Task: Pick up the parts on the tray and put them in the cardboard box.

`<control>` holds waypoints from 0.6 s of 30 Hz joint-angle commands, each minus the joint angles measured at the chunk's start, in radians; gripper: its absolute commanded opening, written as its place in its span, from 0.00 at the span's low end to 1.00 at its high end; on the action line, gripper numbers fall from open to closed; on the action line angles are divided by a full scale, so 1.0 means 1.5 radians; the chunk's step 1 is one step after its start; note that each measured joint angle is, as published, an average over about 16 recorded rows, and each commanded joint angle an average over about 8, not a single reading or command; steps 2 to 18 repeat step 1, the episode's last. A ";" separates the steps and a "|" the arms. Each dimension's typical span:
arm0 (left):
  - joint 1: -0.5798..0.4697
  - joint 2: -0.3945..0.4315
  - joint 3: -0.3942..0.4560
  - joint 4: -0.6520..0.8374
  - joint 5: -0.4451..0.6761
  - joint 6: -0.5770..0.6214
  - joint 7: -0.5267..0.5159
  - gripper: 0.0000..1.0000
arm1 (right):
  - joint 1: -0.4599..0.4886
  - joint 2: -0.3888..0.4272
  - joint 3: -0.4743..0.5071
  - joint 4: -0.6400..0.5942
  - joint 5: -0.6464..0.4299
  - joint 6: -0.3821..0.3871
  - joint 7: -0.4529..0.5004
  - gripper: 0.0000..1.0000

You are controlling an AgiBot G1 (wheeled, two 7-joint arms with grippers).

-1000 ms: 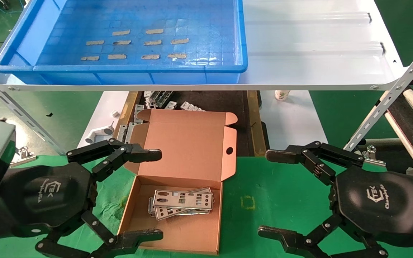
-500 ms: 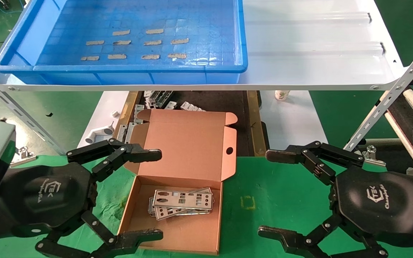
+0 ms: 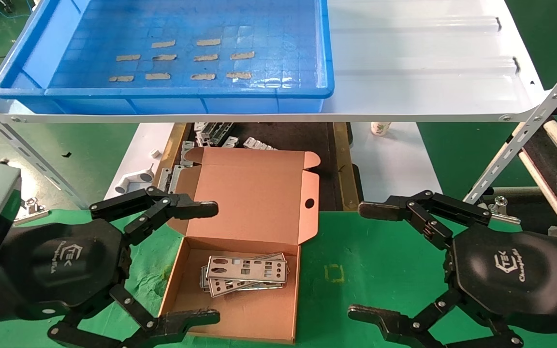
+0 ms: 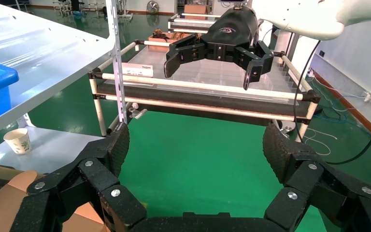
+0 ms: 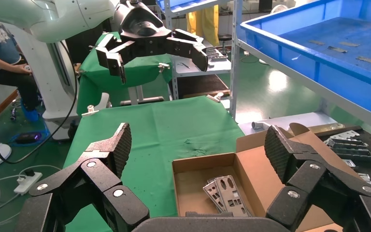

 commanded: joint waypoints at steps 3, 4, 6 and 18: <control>0.000 0.000 0.000 0.000 0.000 0.000 0.000 1.00 | 0.000 0.000 0.000 0.000 0.000 0.000 0.000 1.00; 0.000 0.000 0.000 0.000 0.000 0.000 0.000 1.00 | 0.000 0.000 0.000 0.000 0.000 0.000 0.000 1.00; 0.000 0.000 0.000 0.000 0.000 0.000 0.000 1.00 | 0.000 0.000 0.000 0.000 0.000 0.000 0.000 1.00; 0.000 0.000 0.000 0.000 0.000 0.000 0.000 1.00 | 0.000 0.000 0.000 0.000 0.000 0.000 0.000 1.00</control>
